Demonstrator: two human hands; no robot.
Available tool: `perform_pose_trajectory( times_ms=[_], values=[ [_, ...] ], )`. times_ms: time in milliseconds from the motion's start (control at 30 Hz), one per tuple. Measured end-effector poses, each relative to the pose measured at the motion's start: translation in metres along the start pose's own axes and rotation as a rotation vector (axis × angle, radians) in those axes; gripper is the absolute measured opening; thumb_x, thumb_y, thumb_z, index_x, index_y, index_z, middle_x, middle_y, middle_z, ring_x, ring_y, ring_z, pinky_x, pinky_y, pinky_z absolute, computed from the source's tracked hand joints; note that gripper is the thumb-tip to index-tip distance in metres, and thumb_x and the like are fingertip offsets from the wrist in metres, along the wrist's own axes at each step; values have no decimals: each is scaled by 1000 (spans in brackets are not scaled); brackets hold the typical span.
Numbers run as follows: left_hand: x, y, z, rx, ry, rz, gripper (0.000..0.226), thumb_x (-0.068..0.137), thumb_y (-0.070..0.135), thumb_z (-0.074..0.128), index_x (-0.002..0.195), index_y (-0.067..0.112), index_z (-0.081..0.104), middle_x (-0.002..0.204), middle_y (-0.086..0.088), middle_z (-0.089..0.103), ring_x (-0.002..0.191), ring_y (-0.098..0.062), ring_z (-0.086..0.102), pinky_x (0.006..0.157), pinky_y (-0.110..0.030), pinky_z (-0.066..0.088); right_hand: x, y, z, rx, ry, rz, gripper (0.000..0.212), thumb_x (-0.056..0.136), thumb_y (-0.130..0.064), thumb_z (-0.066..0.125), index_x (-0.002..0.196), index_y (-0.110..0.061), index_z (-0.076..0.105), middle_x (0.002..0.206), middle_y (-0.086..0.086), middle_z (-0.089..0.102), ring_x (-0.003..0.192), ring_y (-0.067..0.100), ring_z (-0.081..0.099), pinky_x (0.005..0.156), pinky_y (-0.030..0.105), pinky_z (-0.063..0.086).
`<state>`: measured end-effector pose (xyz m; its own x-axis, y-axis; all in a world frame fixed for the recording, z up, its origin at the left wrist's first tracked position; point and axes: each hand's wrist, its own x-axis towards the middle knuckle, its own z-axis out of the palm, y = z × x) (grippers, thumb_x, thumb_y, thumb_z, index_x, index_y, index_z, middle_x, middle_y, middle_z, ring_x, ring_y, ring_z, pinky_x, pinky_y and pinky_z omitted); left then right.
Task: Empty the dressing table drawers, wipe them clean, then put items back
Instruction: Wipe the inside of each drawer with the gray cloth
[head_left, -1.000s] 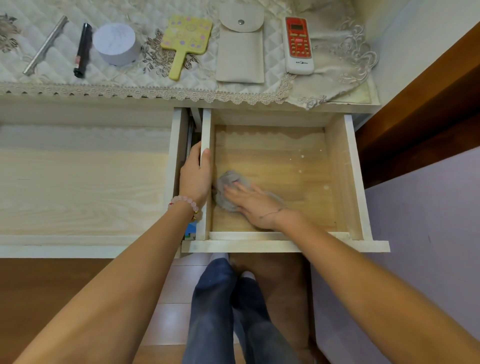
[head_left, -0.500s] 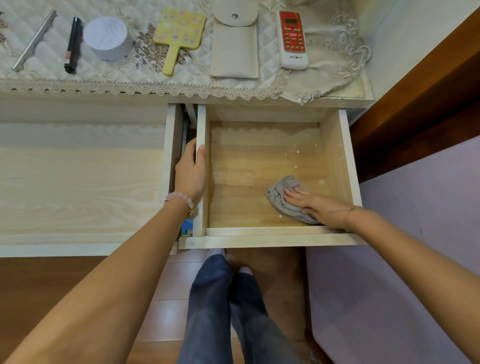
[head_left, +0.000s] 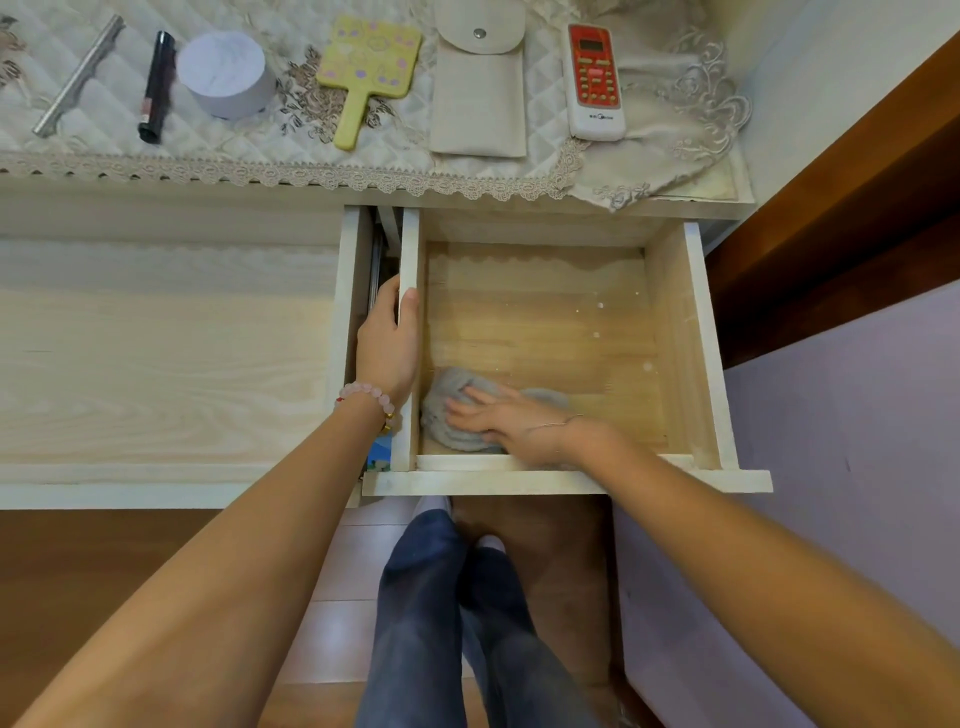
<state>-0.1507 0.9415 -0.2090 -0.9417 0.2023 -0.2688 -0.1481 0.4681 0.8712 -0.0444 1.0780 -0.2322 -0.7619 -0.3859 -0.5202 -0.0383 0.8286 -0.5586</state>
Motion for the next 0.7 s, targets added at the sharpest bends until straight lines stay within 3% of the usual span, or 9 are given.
perform_pose_trajectory(
  times_ms=[67, 267, 400, 500, 567, 700],
  values=[
    [1, -1, 0, -2, 0, 2, 39, 100, 35, 31, 133, 21, 46, 116, -3, 59, 104, -17, 54, 87, -28, 40, 13, 0, 3, -47, -22, -39, 47, 100, -10, 32, 145, -20, 26, 157, -3, 9, 145, 15, 0, 114, 31, -6],
    [2, -3, -1, -2, -10, 6, 40, 101, 35, 31, 134, 20, 46, 116, 2, 58, 105, -13, 53, 85, -23, 37, 8, 4, 8, -43, 115, -23, 50, 99, -13, 37, 146, -16, 21, 156, -2, 15, 145, 14, 6, 115, 30, 2],
    [2, -4, 0, -9, -18, -12, 43, 100, 37, 30, 139, 20, 41, 131, 1, 54, 118, -13, 48, 99, -29, 38, 5, 28, -3, 106, 375, 129, 51, 97, -13, 40, 145, -20, 27, 155, 5, 20, 139, 28, 26, 115, 38, 23],
    [3, -3, 0, -3, -19, 2, 42, 101, 36, 30, 137, 20, 43, 120, 4, 57, 99, -3, 52, 83, -18, 39, -11, 68, -18, 139, 531, 377, 48, 98, -15, 35, 145, -13, 25, 155, 8, 18, 140, 29, 24, 113, 34, 19],
    [3, -3, 0, 2, -18, 14, 40, 101, 35, 30, 136, 20, 44, 113, 5, 57, 87, 3, 51, 70, -12, 36, -28, 89, -23, 108, 557, 523, 54, 98, -14, 34, 148, -9, 14, 157, 10, 10, 143, 27, 13, 116, 36, 14],
    [4, -4, 0, -15, -11, 16, 41, 101, 35, 30, 136, 19, 43, 113, 3, 58, 89, -1, 52, 71, -16, 38, -44, 94, -17, 77, 581, 634, 56, 100, -22, 31, 148, -9, 5, 158, 7, 2, 145, 22, 0, 116, 31, 2]
  ],
)
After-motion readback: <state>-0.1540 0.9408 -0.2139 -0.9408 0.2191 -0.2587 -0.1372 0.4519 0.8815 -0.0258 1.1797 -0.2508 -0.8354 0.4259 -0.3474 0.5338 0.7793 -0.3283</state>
